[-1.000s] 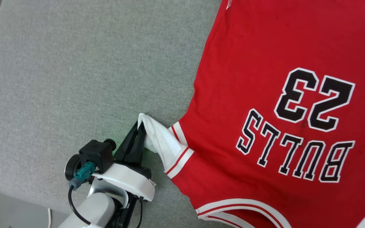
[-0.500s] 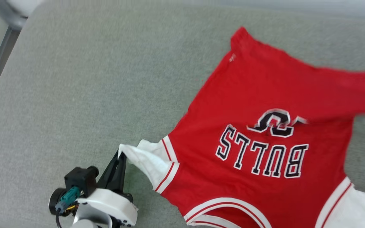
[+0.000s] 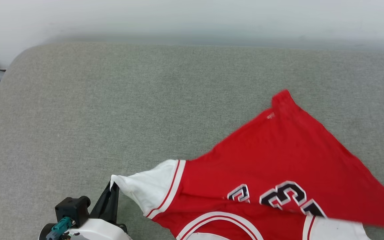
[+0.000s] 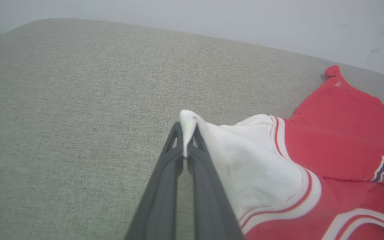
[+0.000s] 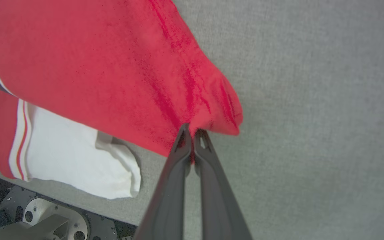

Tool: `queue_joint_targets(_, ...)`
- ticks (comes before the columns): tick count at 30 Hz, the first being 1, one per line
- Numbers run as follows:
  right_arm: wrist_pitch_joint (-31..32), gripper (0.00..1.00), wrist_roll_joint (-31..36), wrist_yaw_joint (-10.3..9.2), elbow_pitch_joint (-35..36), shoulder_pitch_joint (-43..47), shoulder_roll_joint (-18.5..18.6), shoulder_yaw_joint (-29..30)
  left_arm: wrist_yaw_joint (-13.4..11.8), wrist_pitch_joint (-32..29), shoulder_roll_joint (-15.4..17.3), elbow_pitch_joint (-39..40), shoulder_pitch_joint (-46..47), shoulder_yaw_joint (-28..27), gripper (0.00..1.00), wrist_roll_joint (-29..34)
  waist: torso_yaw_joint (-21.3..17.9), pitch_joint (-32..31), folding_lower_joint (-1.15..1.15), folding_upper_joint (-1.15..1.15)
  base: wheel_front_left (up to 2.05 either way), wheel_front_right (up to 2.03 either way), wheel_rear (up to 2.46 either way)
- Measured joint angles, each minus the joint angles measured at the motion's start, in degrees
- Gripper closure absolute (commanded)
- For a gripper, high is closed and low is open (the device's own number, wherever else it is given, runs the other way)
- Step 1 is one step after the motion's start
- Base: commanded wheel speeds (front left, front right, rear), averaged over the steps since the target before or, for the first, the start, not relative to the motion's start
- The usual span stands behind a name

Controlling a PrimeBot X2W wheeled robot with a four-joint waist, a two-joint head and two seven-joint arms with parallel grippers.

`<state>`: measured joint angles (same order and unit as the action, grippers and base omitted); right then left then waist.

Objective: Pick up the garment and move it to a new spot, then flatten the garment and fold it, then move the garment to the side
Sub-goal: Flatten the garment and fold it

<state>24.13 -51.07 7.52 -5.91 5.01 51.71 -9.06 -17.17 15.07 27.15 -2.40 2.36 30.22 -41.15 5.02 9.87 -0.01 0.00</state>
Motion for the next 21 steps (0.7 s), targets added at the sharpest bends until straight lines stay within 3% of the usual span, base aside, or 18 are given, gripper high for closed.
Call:
queue_joint_targets(6,0.07,1.00,1.98,0.00,-0.85,11.77,-7.50,2.66,0.00,-0.20,0.29,0.20,-0.18,0.09,1.00,-0.25,-0.84,-0.85,0.00,0.00,0.00,0.00,0.00)
queue_joint_targets(10,-0.46,1.00,4.03,-0.01,-0.73,13.82,-10.91,3.54,0.00,-0.25,0.47,0.27,-0.29,0.18,1.00,-0.36,-0.94,-0.74,0.00,0.00,0.00,0.00,0.00)
queue_joint_targets(11,-0.80,0.90,4.39,-0.01,-0.68,13.83,-11.62,4.14,0.00,-0.26,0.51,0.30,-0.29,0.20,1.00,-0.36,-0.97,-0.73,0.00,0.00,0.00,0.00,0.00)
queue_joint_targets(12,-1.15,0.22,4.83,-0.01,-0.47,13.78,-12.15,4.87,-0.02,-0.26,0.54,0.32,-0.29,0.22,1.00,-0.36,-0.99,-0.74,0.00,0.00,0.00,0.00,0.00)
queue_joint_targets(13,-1.70,0.00,5.46,-0.01,-0.07,13.66,-12.43,5.56,-0.07,-0.27,0.57,0.36,-0.29,0.22,1.00,-0.35,-1.04,-0.76,0.00,0.00,0.00,0.00,0.00)
queue_joint_targets(21,-4.42,0.00,7.04,-0.01,8.16,7.45,-9.98,12.38,-0.35,-0.36,0.43,1.18,0.23,0.76,1.00,0.11,-0.55,-0.57,0.01,0.00,0.00,0.00,0.00)
